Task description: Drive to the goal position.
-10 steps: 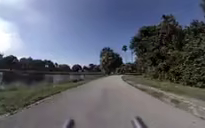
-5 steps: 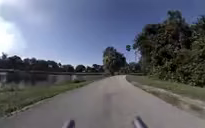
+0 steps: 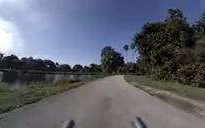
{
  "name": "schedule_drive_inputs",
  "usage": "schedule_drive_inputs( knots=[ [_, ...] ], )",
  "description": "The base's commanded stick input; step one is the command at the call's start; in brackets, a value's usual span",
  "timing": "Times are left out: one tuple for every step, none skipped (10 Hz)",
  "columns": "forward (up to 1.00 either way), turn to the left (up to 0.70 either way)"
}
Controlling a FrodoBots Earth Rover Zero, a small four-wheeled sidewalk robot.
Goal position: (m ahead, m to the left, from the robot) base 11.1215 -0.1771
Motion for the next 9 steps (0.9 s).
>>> schedule_drive_inputs(
  knots=[
    [0.85,0.0],
    [0.85,0.0],
    [0.85,0.0],
    [0.85,0.0],
    [0.85,0.0],
    [0.85,0.0],
    [0.85,0.0],
    [0.85,0.0],
    [0.85,0.14]
  ],
)
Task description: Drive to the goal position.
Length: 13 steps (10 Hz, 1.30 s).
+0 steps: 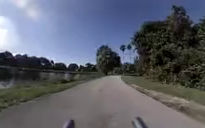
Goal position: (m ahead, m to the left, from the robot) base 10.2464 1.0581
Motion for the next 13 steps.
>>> schedule_drive_inputs(
  knots=[
    [0.85,0.28],
    [0.85,0.34],
    [0.85,0.34],
    [0.85,0.34],
    [0.85,0.21],
    [0.85,0.07],
    [0.85,0.0],
    [0.85,0.0],
    [0.85,0.0],
    [0.85,0.0],
    [0.85,0.0],
    [0.85,0.0],
    [0.85,0.0]
  ],
)
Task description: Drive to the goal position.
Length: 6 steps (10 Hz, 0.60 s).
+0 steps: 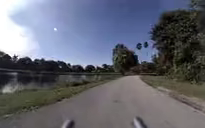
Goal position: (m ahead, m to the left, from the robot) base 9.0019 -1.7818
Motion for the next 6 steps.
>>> schedule_drive_inputs(
  knots=[
    [0.85,0.0],
    [0.85,0.0],
    [0.85,0.0],
    [0.85,0.0],
    [0.85,0.0],
    [0.85,0.0]
  ],
)
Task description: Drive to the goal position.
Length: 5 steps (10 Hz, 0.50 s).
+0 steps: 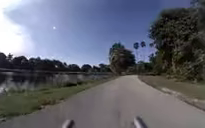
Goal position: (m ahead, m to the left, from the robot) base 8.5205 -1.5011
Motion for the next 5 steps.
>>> schedule_drive_inputs(
  knots=[
    [0.85,0.0],
    [0.85,0.0],
    [0.85,0.0],
    [0.85,0.0],
    [0.85,0.0]
  ],
)
